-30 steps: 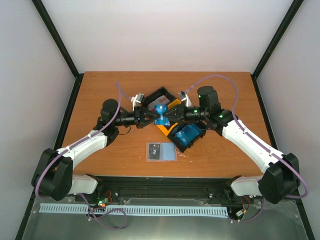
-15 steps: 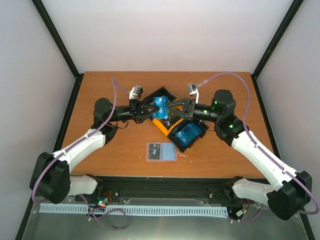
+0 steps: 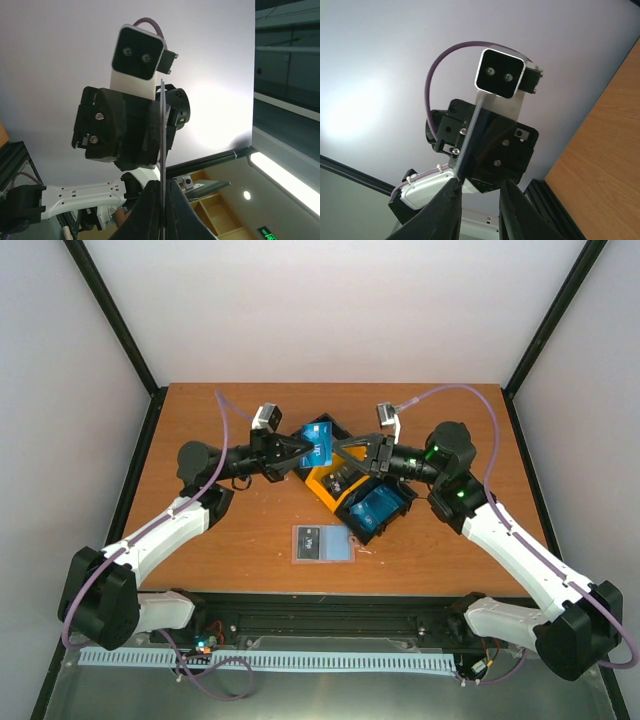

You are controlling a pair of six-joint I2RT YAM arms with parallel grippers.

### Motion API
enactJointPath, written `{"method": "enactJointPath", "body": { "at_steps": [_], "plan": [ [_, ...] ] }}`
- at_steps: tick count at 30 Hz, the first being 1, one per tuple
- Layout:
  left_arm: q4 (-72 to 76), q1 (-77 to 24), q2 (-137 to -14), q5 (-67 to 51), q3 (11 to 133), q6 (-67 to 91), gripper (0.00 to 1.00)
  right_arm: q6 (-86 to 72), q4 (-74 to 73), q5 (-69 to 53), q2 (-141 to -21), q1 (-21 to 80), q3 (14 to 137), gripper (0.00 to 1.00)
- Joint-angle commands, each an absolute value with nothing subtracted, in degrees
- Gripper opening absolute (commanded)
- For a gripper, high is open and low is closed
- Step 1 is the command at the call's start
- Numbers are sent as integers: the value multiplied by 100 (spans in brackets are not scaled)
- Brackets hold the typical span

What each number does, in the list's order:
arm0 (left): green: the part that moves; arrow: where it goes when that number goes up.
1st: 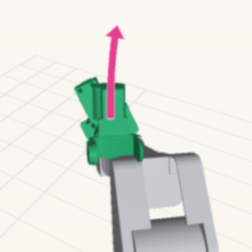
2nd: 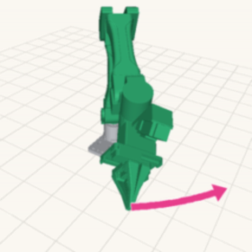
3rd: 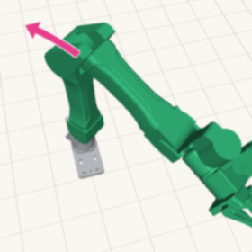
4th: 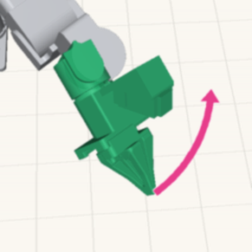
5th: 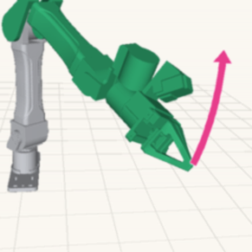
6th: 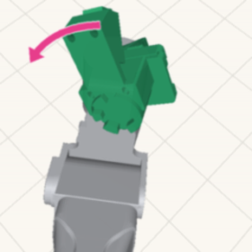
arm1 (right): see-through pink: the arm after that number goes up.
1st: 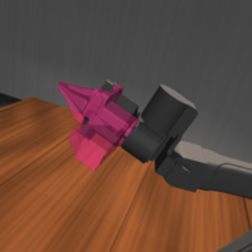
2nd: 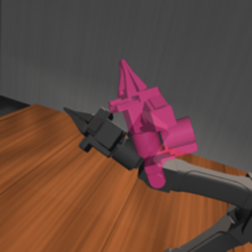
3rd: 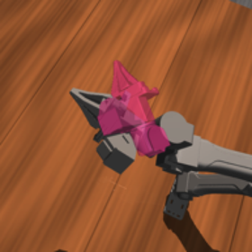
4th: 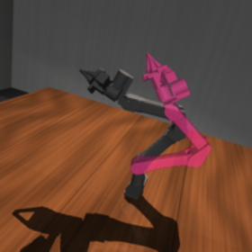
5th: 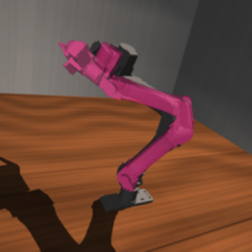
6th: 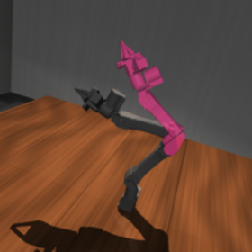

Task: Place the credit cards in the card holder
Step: Pick up the credit card from the storage box.

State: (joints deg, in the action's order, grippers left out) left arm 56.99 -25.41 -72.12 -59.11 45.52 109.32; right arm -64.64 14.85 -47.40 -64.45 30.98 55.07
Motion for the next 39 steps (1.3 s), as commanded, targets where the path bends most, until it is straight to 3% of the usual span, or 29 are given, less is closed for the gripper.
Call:
{"method": "enactJointPath", "body": {
  "at_steps": [1, 9, 16, 19, 23, 32, 39],
  "plan": [
    [6106, -2561, -7134, -5727, 4790, 11204, 1, -6239, 1179, -4812, -6517, 3136, 5577, 23],
    [5860, -2566, -7101, -5643, 4698, 10947, 1, -6008, 1022, -4953, -6515, 3134, 5739, 26],
    [5588, -2573, -7099, -5586, 4704, 10685, 1, -5484, 723, -4498, -6073, 3137, 5792, 50],
    [5572, -2586, -7139, -5581, 4735, 10657, 1, -5555, 833, -4730, -6162, 3138, 5835, 53],
    [5583, -2657, -7227, -5577, 4814, 10611, 1, -5456, 619, -4890, -6358, 3139, 6017, 49],
    [5590, -2717, -7116, -5460, 4772, 10600, 1, -5365, 401, -4828, -6423, 3138, 5972, 23],
    [5643, -2725, -7009, -5402, 4693, 10620, 1, -5701, 879, -4790, -6352, 3138, 5690, 25]
  ]
}}
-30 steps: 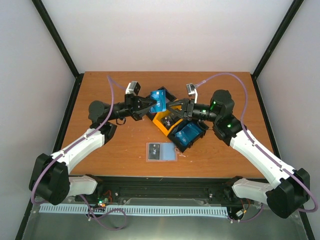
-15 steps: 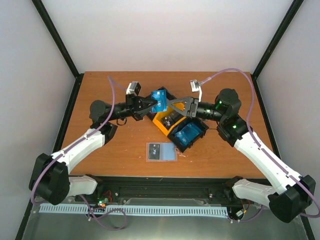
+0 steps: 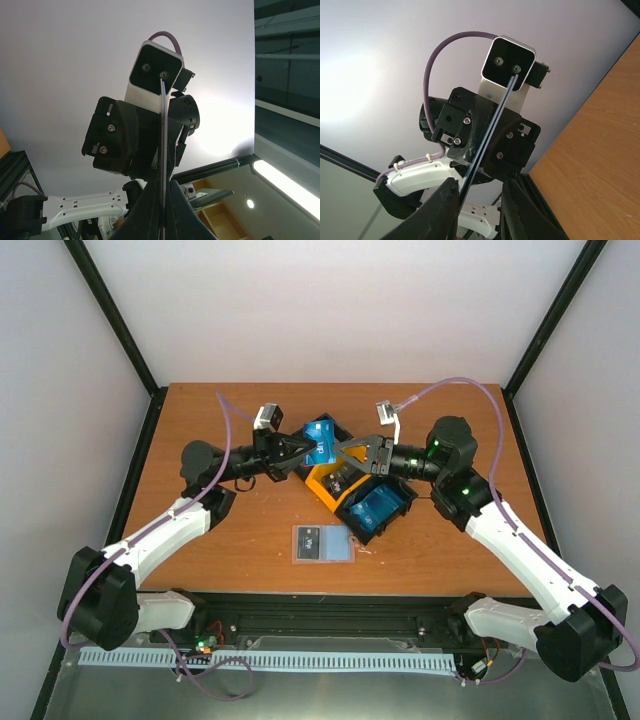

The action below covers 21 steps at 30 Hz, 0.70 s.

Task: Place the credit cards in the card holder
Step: Pick up the credit card from the storage box.

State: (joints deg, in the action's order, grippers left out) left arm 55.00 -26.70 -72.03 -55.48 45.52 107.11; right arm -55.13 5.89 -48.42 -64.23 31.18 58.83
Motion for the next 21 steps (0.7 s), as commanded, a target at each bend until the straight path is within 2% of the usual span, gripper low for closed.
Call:
{"method": "enactJointPath", "body": {
  "at_steps": [1, 6, 10, 21],
  "plan": [
    [5665, -2719, -7005, -5393, 4686, 10638, 0, -5756, 961, -4786, -6332, 3138, 5653, 27],
    [5832, -2725, -7017, -5395, 4696, 10775, 1, -5888, 1120, -4794, -6317, 3138, 5546, 33],
    [6359, -2725, -7113, -5389, 4626, 11155, 1, -6065, 1398, -4822, -6302, 3138, 5421, 42],
    [6563, -2730, -7132, -5375, 4698, 11343, 1, -6243, 1704, -4869, -6371, 3138, 5395, 50]
  ]
}}
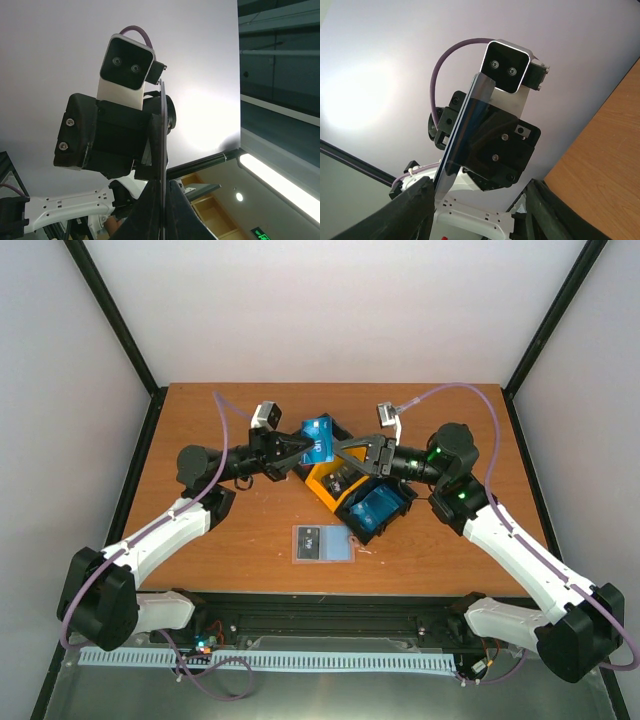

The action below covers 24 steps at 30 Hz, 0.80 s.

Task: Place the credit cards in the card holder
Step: Pick up the credit card from the storage box.

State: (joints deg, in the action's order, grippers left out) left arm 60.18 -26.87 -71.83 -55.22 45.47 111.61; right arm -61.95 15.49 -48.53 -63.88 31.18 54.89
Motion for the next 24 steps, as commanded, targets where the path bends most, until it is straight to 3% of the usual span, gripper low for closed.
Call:
{"method": "enactJointPath", "body": {
  "at_steps": [1, 7, 16, 24],
  "plan": [
    [6595, -2726, -7139, -5371, 4707, 11364, 0, -6244, 1706, -4862, -6380, 3138, 5403, 51],
    [6750, -2731, -7264, -5433, 4726, 11417, 1, -6037, 1261, -4844, -6501, 3166, 5633, 49],
    [6514, -2732, -7269, -5489, 4784, 11022, 1, -5232, -520, -4405, -6707, 3192, 6127, 35],
    [5279, -2733, -7208, -5802, 5097, 9873, 1, -5334, -689, -4718, -7119, 3207, 6439, 33]
  ]
}}
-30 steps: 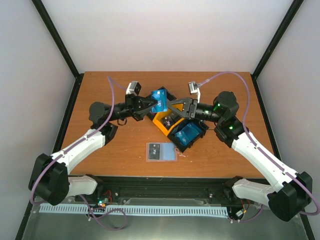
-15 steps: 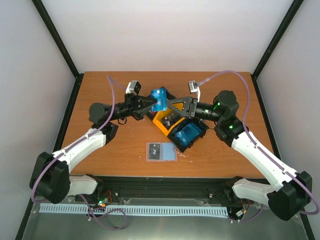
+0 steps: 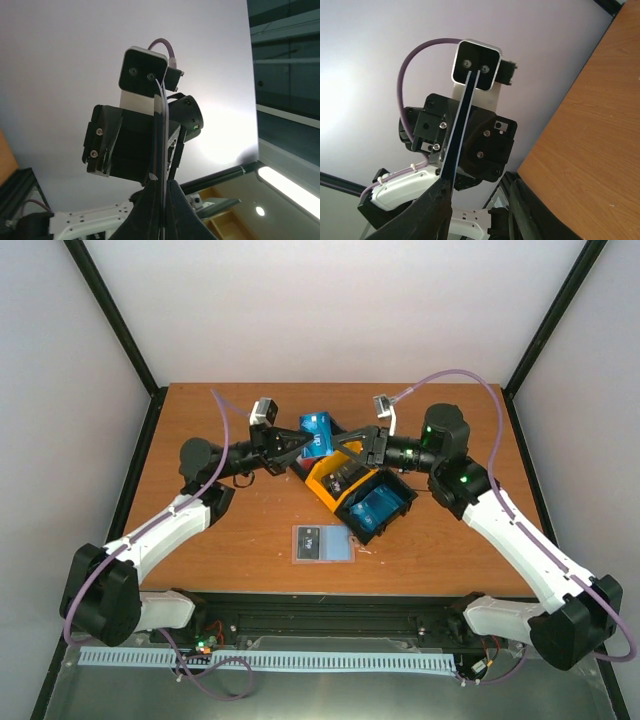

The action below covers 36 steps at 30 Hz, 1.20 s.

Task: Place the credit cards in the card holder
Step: Pick up the credit card from the storage box.

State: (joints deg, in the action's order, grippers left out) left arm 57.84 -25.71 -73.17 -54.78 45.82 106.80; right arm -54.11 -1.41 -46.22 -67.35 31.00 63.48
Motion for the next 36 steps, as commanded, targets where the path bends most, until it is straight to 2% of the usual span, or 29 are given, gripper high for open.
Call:
{"method": "enactJointPath", "body": {
  "at_steps": [1, 5, 12, 15, 18, 21, 24, 27, 36],
  "plan": [
    [5118, -2732, -7193, -5827, 5120, 9750, 0, -5369, -638, -4794, -7165, 3208, 6460, 33],
    [4858, -2734, -7201, -5916, 5145, 9515, 1, -5490, -475, -4997, -7308, 3216, 6508, 32],
    [4169, -2733, -7201, -6014, 5282, 9051, 1, -5025, -1294, -4905, -7614, 3212, 6955, 30],
    [4035, -2733, -7181, -6003, 5254, 8989, 1, -5089, -1156, -4933, -7630, 3217, 6948, 29],
    [4007, -2733, -7145, -5969, 5193, 9027, 1, -5472, -435, -4963, -7493, 3212, 6736, 23],
    [3847, -2728, -7014, -5597, 5184, 9042, 1, -6201, 932, -4962, -7243, 3217, 6318, 11],
    [3626, -2724, -7045, -5501, 5414, 8941, 3, -6763, 1579, -4746, -7036, 3217, 6021, 3],
    [3467, -2715, -7028, -5411, 5435, 8950, 7, -6961, 1574, -4578, -6935, 3204, 6082, 3],
    [3076, -2599, -6977, -5256, 5399, 9008, 8, -7338, 1005, -4206, -6564, 3000, 6346, 3]
  ]
}}
